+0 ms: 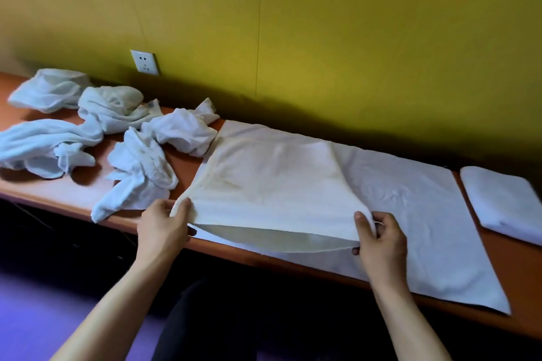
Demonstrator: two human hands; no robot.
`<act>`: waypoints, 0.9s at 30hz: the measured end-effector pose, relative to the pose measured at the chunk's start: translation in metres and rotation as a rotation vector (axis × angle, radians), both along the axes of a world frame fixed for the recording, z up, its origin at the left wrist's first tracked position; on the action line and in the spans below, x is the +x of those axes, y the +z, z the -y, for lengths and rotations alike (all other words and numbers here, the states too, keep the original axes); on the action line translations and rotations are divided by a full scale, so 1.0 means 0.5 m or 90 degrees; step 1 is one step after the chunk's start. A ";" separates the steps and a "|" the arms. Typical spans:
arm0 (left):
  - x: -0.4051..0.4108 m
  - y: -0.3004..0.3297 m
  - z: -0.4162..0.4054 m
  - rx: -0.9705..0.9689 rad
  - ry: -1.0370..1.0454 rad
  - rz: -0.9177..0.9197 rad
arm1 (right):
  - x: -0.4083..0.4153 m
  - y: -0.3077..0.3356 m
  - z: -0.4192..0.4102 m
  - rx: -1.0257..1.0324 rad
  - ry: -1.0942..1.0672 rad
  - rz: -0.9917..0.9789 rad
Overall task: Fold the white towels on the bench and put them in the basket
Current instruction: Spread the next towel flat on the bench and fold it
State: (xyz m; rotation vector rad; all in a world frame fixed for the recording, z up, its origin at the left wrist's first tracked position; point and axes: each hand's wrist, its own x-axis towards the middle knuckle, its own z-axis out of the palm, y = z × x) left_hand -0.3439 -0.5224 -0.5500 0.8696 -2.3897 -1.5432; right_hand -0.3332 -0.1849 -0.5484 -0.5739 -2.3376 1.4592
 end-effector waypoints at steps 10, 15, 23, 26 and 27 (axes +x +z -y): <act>0.196 -0.009 -0.044 0.281 0.045 -0.014 | 0.169 -0.077 -0.056 -0.124 -0.027 0.062; 0.207 -0.008 -0.038 0.403 0.007 -0.056 | 0.169 -0.063 -0.066 -0.440 -0.027 0.063; 0.138 -0.014 -0.014 0.274 -0.130 -0.100 | 0.077 -0.032 -0.084 -0.411 0.107 0.056; 0.087 -0.024 -0.005 0.081 -0.114 -0.112 | 0.012 -0.043 -0.087 -0.190 0.035 0.026; 0.068 -0.028 -0.002 0.018 -0.115 -0.113 | -0.012 -0.048 -0.090 -0.146 0.029 0.001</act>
